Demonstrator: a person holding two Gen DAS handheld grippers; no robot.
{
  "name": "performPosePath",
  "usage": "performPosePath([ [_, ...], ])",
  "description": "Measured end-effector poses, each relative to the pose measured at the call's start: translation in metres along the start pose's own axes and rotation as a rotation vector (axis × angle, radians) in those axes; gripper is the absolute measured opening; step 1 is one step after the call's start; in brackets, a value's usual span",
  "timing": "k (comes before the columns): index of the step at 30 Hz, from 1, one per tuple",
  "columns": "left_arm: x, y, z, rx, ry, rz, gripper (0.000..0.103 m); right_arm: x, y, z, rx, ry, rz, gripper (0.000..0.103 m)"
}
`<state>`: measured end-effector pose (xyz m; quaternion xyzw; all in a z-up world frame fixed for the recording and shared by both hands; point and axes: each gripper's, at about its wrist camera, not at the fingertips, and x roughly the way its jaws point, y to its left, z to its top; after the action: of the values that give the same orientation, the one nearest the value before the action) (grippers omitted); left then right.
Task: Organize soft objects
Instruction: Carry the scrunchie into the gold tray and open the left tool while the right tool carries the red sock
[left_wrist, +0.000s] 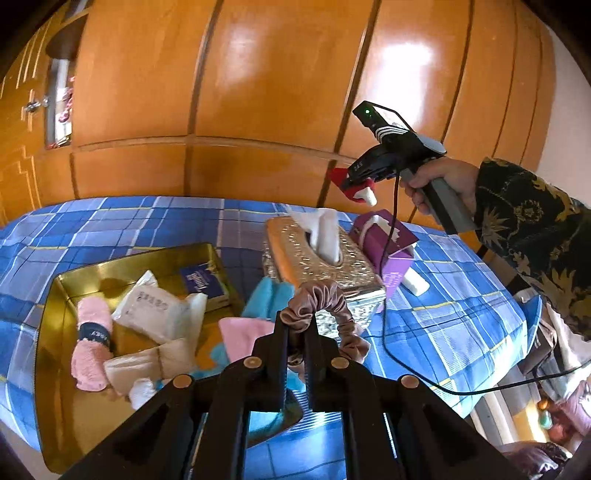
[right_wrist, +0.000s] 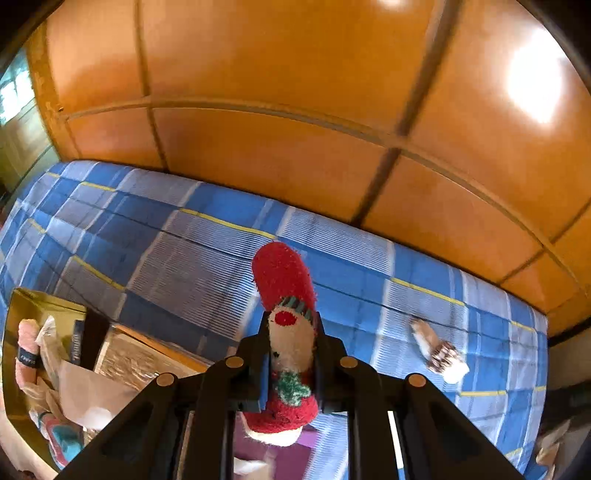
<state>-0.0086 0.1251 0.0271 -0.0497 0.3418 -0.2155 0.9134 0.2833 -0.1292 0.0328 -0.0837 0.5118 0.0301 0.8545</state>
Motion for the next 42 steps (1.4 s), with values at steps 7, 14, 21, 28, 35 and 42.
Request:
performPosePath([
  [7, -0.007, 0.032, 0.000, -0.081, -0.009, 0.046, 0.007, -0.018, 0.080, -0.008, -0.297, -0.117, 0.140, 0.016],
  [14, -0.020, 0.089, -0.002, -0.232, -0.028, 0.133, 0.007, -0.032, 0.144, -0.038, -0.506, -0.138, 0.211, 0.016],
  [21, -0.024, 0.143, -0.015, -0.369, 0.008, 0.296, 0.007, -0.039, 0.173, -0.066, -0.561, -0.135, 0.248, 0.016],
  [28, -0.008, 0.167, -0.039, -0.434, 0.102, 0.469, 0.008, -0.044, 0.194, -0.095, -0.567, -0.124, 0.310, 0.016],
  [35, -0.008, 0.156, -0.041, -0.397, 0.084, 0.535, 0.009, -0.046, 0.210, -0.112, -0.553, -0.125, 0.369, 0.016],
  [42, -0.015, 0.143, -0.035, -0.359, 0.050, 0.560, 0.012, -0.038, 0.217, -0.124, -0.509, -0.121, 0.392, 0.016],
])
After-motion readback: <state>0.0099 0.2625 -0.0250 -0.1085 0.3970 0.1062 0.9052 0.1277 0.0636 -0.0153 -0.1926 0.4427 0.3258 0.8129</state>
